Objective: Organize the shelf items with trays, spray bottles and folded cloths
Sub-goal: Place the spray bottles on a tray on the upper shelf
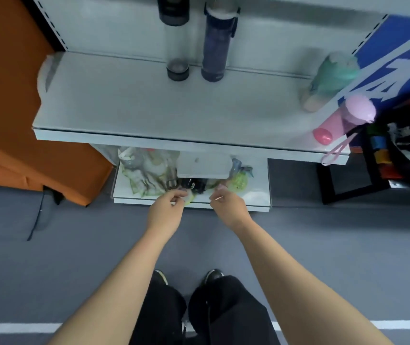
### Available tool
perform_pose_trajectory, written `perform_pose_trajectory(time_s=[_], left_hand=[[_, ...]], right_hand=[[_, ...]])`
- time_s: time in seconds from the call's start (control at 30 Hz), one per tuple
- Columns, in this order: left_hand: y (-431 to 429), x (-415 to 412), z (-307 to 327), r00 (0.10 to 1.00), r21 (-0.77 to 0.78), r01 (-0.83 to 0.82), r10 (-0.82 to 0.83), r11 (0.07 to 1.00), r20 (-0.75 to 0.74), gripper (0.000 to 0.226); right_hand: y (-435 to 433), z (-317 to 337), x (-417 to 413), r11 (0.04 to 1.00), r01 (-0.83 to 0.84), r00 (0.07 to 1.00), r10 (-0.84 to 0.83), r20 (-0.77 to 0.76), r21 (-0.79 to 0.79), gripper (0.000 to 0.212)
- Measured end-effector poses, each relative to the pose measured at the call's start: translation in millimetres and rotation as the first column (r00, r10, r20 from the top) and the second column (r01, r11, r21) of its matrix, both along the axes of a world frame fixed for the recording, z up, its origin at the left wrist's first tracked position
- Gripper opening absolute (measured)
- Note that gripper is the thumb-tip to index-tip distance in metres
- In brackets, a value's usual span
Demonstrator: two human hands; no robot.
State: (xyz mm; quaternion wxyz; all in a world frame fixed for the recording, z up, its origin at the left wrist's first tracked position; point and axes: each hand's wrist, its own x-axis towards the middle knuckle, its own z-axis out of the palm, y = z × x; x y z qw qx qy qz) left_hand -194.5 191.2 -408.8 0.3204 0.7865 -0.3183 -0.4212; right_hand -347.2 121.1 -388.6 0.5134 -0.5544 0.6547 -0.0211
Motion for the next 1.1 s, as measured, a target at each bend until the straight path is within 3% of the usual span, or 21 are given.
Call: perform_pose_trajectory(time_s=[0.13, 0.43, 0.73, 0.87, 0.97, 1.1], left_hand=[[-8.4, 16.3, -53.6, 0.999, -0.021, -0.021, 0.02, 1.0, -0.035, 0.029], [-22.7, 62.4, -213.6, 0.998, 0.042, 0.04, -0.042, 0.998, 0.038, 0.04], [-45.7, 96.3, -354.9, 0.991, 0.007, 0.037, -0.037, 0.999, 0.125, 0.034], [-59.5, 98.3, -394.0, 0.992, -0.033, 0.037, -0.033, 0.999, 0.125, 0.036], [-66.2, 100.5, -415.0, 0.993, -0.049, 0.019, -0.013, 0.999, 0.117, 0.034], [-68.5, 100.7, -430.5, 0.992, -0.061, 0.026, -0.018, 0.998, 0.122, 0.033]], right_hand=[[-5.5, -68.9, 6.4, 0.998, -0.014, 1.0, 0.013, 0.017, 0.061, 0.025], [-41.0, -250.0, 14.8, 0.997, -0.033, 0.999, 0.034, -0.017, 0.074, 0.024], [-100.6, -396.3, 5.4, 0.973, -0.202, 0.977, 0.192, -0.096, -0.115, 0.034], [-116.1, -434.0, 7.6, 0.992, -0.081, 0.997, 0.082, 0.008, -0.101, 0.022], [-129.5, -454.6, 7.0, 0.989, 0.149, 0.971, -0.15, 0.188, 0.021, 0.023], [-140.4, -473.6, 3.1, 0.828, 0.473, 0.737, -0.559, 0.38, 0.302, 0.009]])
